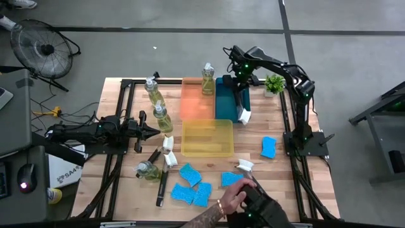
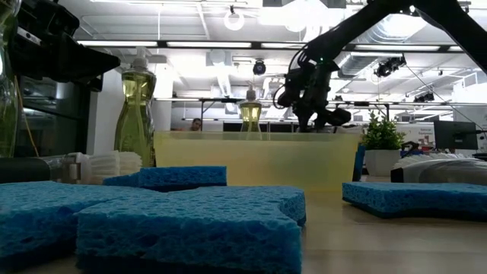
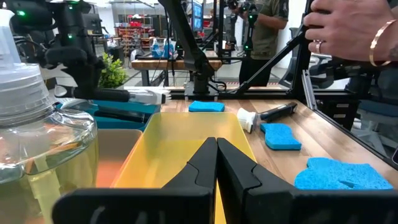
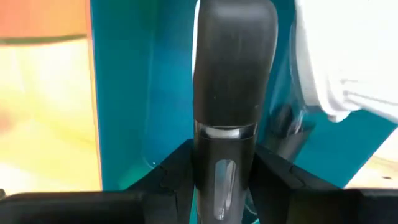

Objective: Pick & Place Kitchen Sink Supplies
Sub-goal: Put the dish brush into the blue bin

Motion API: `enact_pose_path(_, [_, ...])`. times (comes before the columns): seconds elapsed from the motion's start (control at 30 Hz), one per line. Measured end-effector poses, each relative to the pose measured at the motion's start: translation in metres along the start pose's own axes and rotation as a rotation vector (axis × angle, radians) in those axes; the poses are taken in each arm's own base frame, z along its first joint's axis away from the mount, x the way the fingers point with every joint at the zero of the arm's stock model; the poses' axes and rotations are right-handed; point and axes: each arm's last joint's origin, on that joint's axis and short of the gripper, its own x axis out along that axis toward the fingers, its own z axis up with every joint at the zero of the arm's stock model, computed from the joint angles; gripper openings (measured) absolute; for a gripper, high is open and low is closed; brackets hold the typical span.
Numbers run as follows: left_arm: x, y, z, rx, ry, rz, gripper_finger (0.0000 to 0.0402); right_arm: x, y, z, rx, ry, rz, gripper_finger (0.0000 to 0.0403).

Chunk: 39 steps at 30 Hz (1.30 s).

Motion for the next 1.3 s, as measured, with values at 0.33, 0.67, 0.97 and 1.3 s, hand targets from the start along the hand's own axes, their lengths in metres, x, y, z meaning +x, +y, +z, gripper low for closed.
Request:
enact_pose_path(0.33, [0.000, 0.000, 0.000, 0.000, 0.000, 0.000, 0.0001, -0.002, -0.006, 0.008, 0.018, -0.096, -0.072, 0.0118])
enact_pose_path(0.67, [0.000, 0.000, 0.000, 0.000, 0.000, 0.000, 0.0001, 0.007, -0.006, 0.011, 0.017, -0.052, -0.046, 0.0119])
enact_pose_path(0.97, [0.000, 0.000, 0.000, 0.000, 0.000, 0.001, 0.0001, 0.010, -0.007, 0.012, 0.009, -0.053, -0.068, 0.0126])
enact_pose_path(1.3, [0.000, 0.000, 0.000, 0.000, 0.000, 0.000, 0.0001, 0.008, -0.007, 0.011, -0.016, -0.064, -0.079, 0.0189])
